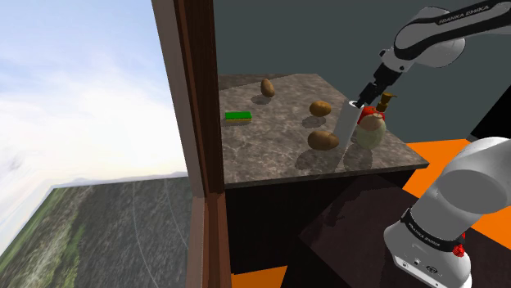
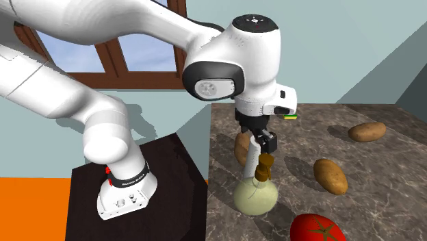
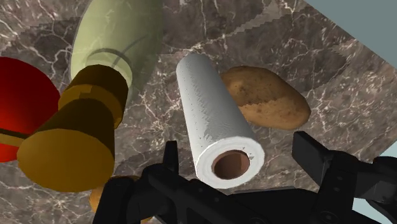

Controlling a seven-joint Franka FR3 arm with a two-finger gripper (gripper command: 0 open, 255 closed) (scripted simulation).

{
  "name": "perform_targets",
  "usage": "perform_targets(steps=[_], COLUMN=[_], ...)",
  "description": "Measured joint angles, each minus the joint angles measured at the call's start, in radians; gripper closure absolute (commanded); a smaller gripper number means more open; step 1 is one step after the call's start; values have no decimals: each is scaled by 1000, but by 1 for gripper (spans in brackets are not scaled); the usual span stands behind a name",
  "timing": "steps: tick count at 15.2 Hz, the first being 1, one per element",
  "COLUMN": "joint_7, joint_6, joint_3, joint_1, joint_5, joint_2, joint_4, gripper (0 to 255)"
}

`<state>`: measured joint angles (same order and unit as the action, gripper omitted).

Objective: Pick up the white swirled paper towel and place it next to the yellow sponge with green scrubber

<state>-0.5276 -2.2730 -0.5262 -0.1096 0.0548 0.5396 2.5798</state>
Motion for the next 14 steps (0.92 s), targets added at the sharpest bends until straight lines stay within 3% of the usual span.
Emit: perform_targets(steps=[6,12,13,14], joint_7=[-24,-28,-28,-28], joint_6=[-96,-110,-110,-110], joint_3=[-28,-32,-32,-32], joint_1=[28,32,32,32], joint_5=[-24,-28,-28,-28], joint_2=[-66,-75,-75,-75], joint_4=[31,35,35,35], gripper=[0,0,255,255])
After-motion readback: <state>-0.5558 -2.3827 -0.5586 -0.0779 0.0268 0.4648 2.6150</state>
